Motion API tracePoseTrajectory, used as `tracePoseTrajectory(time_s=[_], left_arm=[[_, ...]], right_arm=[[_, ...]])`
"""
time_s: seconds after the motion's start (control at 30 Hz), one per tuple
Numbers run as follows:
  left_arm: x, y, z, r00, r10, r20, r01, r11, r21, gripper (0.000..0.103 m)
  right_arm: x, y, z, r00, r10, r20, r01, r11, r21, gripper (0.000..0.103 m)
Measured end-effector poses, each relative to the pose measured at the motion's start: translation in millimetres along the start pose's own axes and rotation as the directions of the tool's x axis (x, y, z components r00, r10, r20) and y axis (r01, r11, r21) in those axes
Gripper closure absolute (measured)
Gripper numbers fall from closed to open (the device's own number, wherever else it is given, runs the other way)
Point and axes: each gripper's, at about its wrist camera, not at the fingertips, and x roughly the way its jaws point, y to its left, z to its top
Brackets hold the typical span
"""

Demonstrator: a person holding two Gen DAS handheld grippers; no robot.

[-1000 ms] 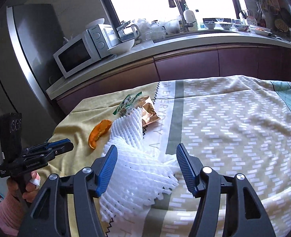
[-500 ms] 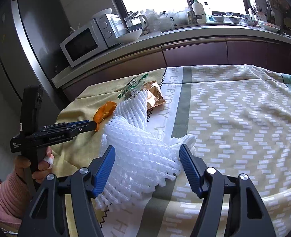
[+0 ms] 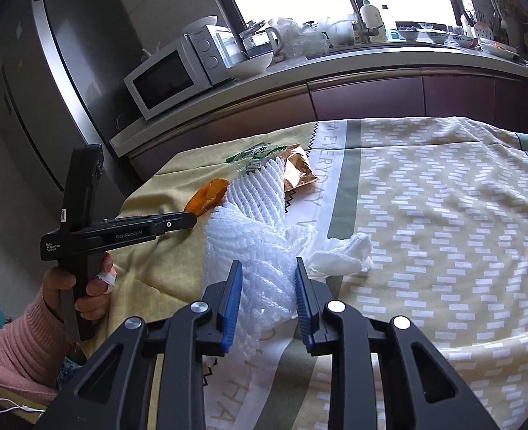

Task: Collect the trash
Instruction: 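Grasp the orange peel with the left tool while the right tool grasps the white foam net, then carry the peel and foam net to the teal bin and open both tools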

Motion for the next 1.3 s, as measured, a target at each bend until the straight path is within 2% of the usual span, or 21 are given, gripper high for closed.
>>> tracePoseTrajectory(time_s=[0.47,0.6,0.93,1.3], left_arm=[[-47,4,-20,0.997,-0.015,0.070,0.014,1.000,0.014,0.088],[-63,9,-30,0.996,-0.021,0.090,0.021,1.000,0.011,0.088],[-110,32,-56,0.990,0.002,0.144,0.000,1.000,-0.017,0.088],[-162,73,-85,0.978,0.052,0.203,-0.031,0.994,-0.105,0.088]], right_arm=[[-24,22,0,0.999,0.041,0.032,-0.040,0.998,-0.046,0.080],[-26,31,1,0.996,0.075,0.041,-0.073,0.996,-0.053,0.082],[-9,62,3,0.989,0.147,0.021,-0.145,0.986,-0.081,0.083],[14,100,10,0.972,0.233,-0.012,-0.233,0.965,-0.119,0.083]])
